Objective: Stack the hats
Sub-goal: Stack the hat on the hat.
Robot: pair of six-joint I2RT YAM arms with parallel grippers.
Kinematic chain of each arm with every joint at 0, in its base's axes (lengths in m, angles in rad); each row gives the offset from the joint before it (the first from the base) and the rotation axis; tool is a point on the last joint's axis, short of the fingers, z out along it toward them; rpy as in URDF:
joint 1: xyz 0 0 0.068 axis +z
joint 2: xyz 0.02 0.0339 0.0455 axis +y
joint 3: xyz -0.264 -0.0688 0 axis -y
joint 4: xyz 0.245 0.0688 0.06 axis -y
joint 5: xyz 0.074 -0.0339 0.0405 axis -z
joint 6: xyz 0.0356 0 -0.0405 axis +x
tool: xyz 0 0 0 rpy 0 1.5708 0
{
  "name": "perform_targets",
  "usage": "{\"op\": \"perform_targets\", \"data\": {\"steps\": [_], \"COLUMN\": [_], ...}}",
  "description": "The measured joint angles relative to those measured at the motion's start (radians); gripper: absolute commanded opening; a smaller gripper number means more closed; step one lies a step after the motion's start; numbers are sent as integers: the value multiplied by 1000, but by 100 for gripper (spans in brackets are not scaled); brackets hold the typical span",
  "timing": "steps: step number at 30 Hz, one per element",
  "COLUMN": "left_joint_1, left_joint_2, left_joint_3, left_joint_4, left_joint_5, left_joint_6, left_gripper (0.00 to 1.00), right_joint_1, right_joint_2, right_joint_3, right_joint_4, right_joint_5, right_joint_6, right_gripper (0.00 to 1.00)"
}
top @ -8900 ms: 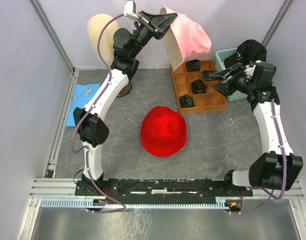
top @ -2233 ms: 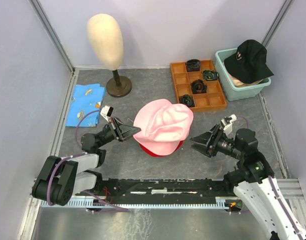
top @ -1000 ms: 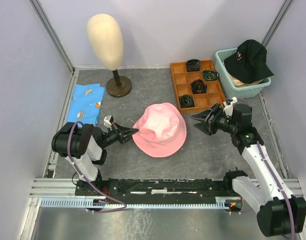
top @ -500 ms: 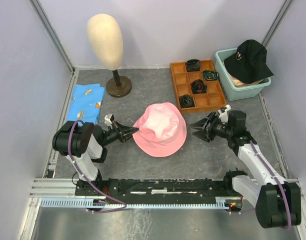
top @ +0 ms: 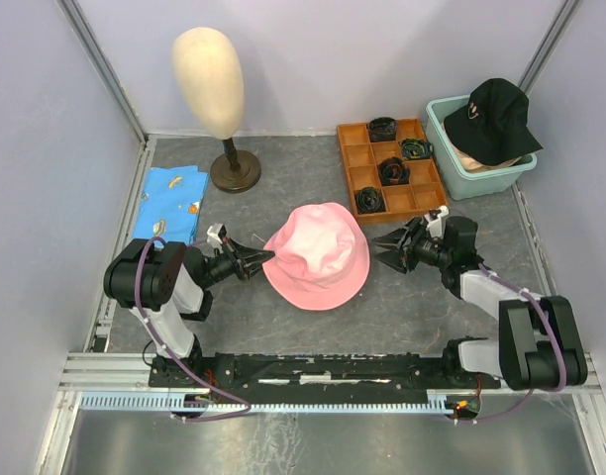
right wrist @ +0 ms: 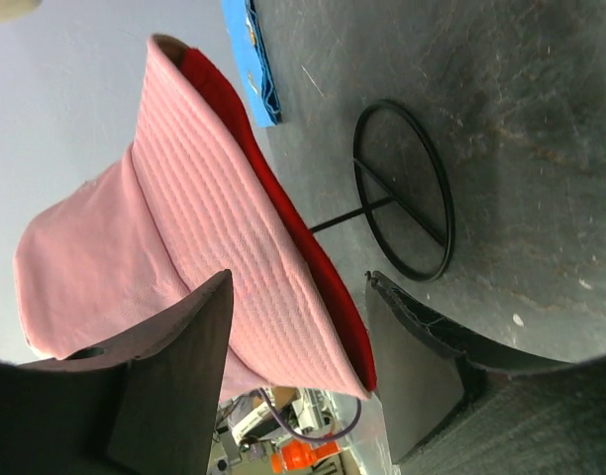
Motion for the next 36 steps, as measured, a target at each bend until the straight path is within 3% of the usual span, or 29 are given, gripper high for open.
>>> {"op": "perform_targets", "data": {"steps": [7,12,36], "left_joint_1": [0,0,0], "left_joint_2": [-1,-4,6], "left_joint_3": [13,26,52], "left_joint_4": [-1,-2,-7], "left_joint_5": [0,-1,-1], "left_joint_6": [0,0,0], "left_gripper": [3,3,3], "right_joint_1": [-4,-4,16], "right_joint_2": [148,171,156], "right_joint_3": [9,10,19], "right_joint_4": [185,273,257], "right_joint_5": [-32,-48,-85], "right_joint_6": [74,131,122], "right_gripper": [61,56,59]}}
